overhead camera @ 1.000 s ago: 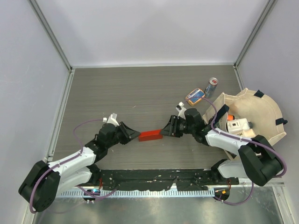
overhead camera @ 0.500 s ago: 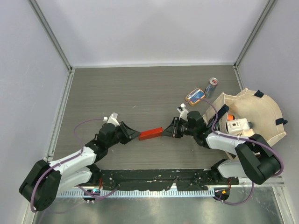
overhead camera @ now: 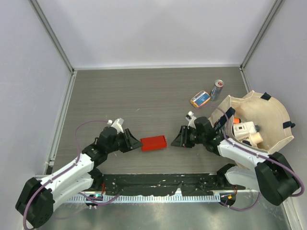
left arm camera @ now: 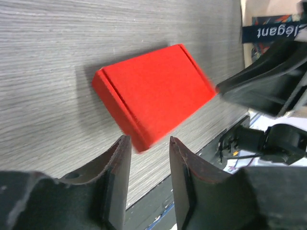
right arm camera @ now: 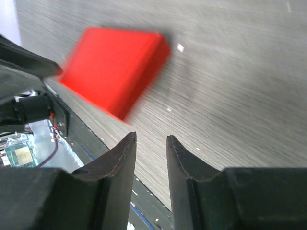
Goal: Fold the paper box
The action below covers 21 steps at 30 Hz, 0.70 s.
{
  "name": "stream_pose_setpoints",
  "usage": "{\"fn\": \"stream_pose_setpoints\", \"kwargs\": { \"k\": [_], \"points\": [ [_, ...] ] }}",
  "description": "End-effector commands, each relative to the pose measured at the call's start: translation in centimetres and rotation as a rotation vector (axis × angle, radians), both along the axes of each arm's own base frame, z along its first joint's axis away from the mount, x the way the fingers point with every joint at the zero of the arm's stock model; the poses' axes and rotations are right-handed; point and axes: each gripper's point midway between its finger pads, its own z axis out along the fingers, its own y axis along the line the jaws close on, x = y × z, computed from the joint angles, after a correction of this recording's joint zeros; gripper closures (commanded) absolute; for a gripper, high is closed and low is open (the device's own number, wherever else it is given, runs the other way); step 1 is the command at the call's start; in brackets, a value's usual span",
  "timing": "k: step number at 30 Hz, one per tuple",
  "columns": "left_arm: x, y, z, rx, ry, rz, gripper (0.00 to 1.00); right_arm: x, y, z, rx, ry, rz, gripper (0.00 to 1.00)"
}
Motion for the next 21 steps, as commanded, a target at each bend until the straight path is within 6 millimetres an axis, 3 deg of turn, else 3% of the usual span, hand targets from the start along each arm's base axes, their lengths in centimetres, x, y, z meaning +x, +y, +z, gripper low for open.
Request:
{"fn": "stream_pose_setpoints", "kwargs": {
  "k": [1, 3, 5, 8, 10, 11, 13, 15, 21],
  "points": [
    [-1.4, 0.1, 2.1, 0.048, -0.058, -0.117, 0.53, 2.3, 0.7, 5.3, -0.001, -0.146, 0.030, 0.60],
    [-0.9, 0.1, 3.8, 0.044, -0.114, -0.116, 0.39, 3.0, 1.0, 6.7, -0.006, -0.172, 0.039, 0.58],
    [-0.1, 0.0, 5.5, 0.063, -0.190, -0.131, 0.34, 3.4, 1.0, 7.2, -0.025, -0.195, 0.051, 0.56],
    [1.0, -0.1, 5.9, 0.137, -0.197, -0.154, 0.29, 4.0, 0.8, 7.9, -0.061, -0.210, 0.053, 0.54],
    [1.5, 0.2, 4.8, 0.225, -0.175, -0.178, 0.27, 4.4, 0.5, 8.1, -0.093, -0.214, 0.052, 0.53],
    [1.8, -0.6, 4.4, 0.271, -0.150, -0.207, 0.26, 4.4, 0.4, 8.1, -0.105, -0.213, 0.052, 0.52],
    [2.6, 0.5, 2.8, 0.438, -0.119, -0.163, 0.27, 4.6, 0.2, 8.0, -0.127, -0.211, 0.051, 0.51],
    [3.2, 0.0, 1.9, 0.553, -0.118, -0.135, 0.27, 4.2, 0.3, 7.6, -0.129, -0.191, 0.066, 0.48],
    [2.6, -1.1, -1.4, 0.597, 0.001, -0.093, 0.25, 2.4, 2.8, 4.5, -0.042, -0.080, 0.093, 0.48]
  ]
}}
